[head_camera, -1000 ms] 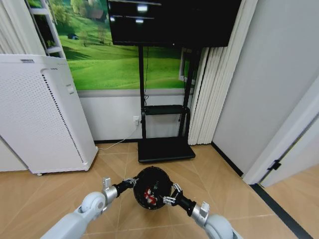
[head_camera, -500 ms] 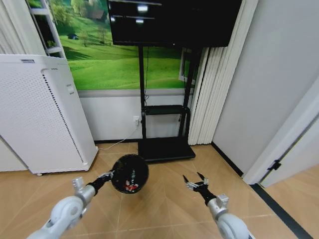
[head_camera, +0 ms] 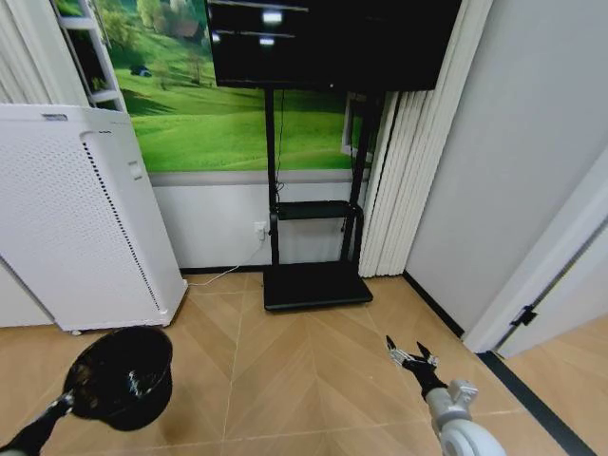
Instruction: Pick up the trash bin and place the garbage on the floor into it.
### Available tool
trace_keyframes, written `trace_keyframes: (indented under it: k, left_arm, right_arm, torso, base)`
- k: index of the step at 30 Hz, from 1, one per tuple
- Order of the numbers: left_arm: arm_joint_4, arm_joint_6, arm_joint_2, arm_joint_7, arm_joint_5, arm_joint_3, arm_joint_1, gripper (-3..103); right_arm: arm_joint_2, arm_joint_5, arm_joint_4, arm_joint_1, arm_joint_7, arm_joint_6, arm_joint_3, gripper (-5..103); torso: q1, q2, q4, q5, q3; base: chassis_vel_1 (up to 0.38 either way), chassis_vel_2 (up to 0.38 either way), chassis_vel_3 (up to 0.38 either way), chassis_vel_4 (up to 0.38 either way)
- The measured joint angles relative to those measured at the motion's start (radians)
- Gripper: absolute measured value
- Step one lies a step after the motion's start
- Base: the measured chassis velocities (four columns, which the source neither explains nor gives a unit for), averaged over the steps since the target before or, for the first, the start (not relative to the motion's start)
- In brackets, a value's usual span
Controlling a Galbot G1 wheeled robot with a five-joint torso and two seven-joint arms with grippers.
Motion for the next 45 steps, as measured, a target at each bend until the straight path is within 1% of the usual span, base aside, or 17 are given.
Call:
trace_keyframes:
  k: [1,3,5,7,8,16,20,25,26,29,31,36,38,39,41,45]
  left_arm:
    - [0.019,-0.004,-0.007,0.012,0.0,-0.008,0.008,7]
    - [0.037,-0.008,-0.01,0.02,0.001,-0.013,0.01,7]
    - [0.089,-0.016,-0.011,0.036,0.004,-0.02,0.007,7]
    - [0.103,-0.016,-0.009,0.043,0.005,-0.02,0.003,7]
    - [0.12,-0.016,-0.009,0.052,0.011,-0.019,-0.006,7]
    - [0.154,-0.01,-0.016,0.068,0.034,0.008,-0.035,7]
    - [0.171,-0.011,-0.02,0.069,0.039,0.027,-0.041,7]
    - [0.192,-0.013,-0.022,0.079,0.048,0.042,-0.054,7]
    - [0.2,-0.013,-0.02,0.084,0.051,0.046,-0.057,7]
    - [0.211,-0.013,-0.013,0.094,0.053,0.054,-0.064,7]
    - [0.222,-0.011,-0.011,0.098,0.054,0.063,-0.073,7]
    - [0.248,-0.011,-0.015,0.119,0.092,0.085,-0.09,7]
    - [0.262,-0.011,-0.016,0.147,0.12,0.109,-0.097,7]
    - [0.262,-0.011,-0.016,0.147,0.12,0.109,-0.097,7]
    - [0.289,-0.012,-0.013,0.163,0.161,0.125,-0.117,7]
    - [0.299,-0.002,0.003,0.159,0.168,0.133,-0.129,7]
  right_arm:
    - [0.005,-0.001,0.0,0.004,0.0,0.002,-0.005,100]
    - [0.007,-0.001,0.0,0.007,0.0,0.003,-0.009,100]
    - [0.01,-0.001,0.0,0.01,0.0,0.008,-0.014,100]
    - [0.009,-0.002,-0.001,0.011,0.0,0.01,-0.015,100]
    - [0.007,-0.002,-0.005,0.012,0.0,0.014,-0.016,100]
    - [0.003,0.0,-0.004,0.007,0.012,0.019,-0.015,100]
    - [-0.003,0.0,-0.004,0.006,0.016,0.021,-0.014,100]
    - [-0.004,0.001,-0.004,0.008,0.034,0.033,-0.015,100]
    - [-0.003,-0.001,-0.003,0.007,0.035,0.033,-0.016,100]
    - [0.004,-0.013,-0.002,0.002,0.035,0.034,-0.022,100]
    - [0.013,-0.025,-0.001,0.0,0.034,0.037,-0.03,100]
    - [0.025,-0.042,-0.001,-0.006,0.033,0.046,-0.041,100]
    - [0.031,-0.05,-0.003,-0.013,0.029,0.053,-0.044,100]
    - [0.031,-0.05,-0.003,-0.013,0.029,0.053,-0.044,100]
    - [0.038,-0.065,-0.006,-0.018,0.021,0.057,-0.042,100]
    - [0.043,-0.08,-0.01,-0.025,0.013,0.066,-0.037,100]
  torso:
    - [0.0,0.0,0.0005,0.0001,0.0]
    - [0.0,0.0,0.0008,0.0003,0.0]
    - [0.0,0.0,0.0007,-0.0001,0.0]
    - [0.0,0.0,0.0005,0.0,0.0]
    - [0.0,0.0,0.0,0.0001,0.0]
    - [0.0,0.0,0.0,0.0004,0.0]
    - [0.0,0.0,0.0004,0.0002,0.0]
    - [0.0,0.0,0.0003,-0.0001,0.0]
    - [0.0,0.0,0.0004,-0.0001,0.0]
    - [0.0,0.0,-0.0001,0.0,0.0]
    - [0.0,0.0,0.0002,0.0001,0.0]
    - [0.0,0.0,0.0003,0.0003,0.0]
    - [0.0,0.0,0.0003,0.0004,0.0]
    - [0.0,0.0,0.0003,0.0004,0.0]
    - [0.0,0.0,0.0005,0.0001,0.0]
    - [0.0,0.0,0.0002,-0.0002,0.0]
  base:
    - [0.0,0.0,0.0,0.0]
    - [0.0,0.0,0.0,0.0]
    - [0.0,0.0,0.0,0.0]
    - [0.0,0.0,0.0,0.0]
    - [0.033,0.053,-0.059,-0.037]
    - [0.113,0.133,-0.127,-0.115]
    - [0.207,0.225,-0.204,-0.19]
    - [0.238,0.235,-0.253,-0.239]
    - [0.188,0.213,-0.25,-0.203]
    - [0.152,0.167,-0.151,-0.176]
    - [0.023,0.03,-0.017,-0.022]
    - [-0.039,-0.026,0.045,0.031]
    - [-0.061,-0.037,0.058,0.046]
    - [-0.058,-0.023,0.055,0.018]
    - [-0.016,-0.012,0.027,0.008]
    - [0.0,0.0,0.0,0.0]
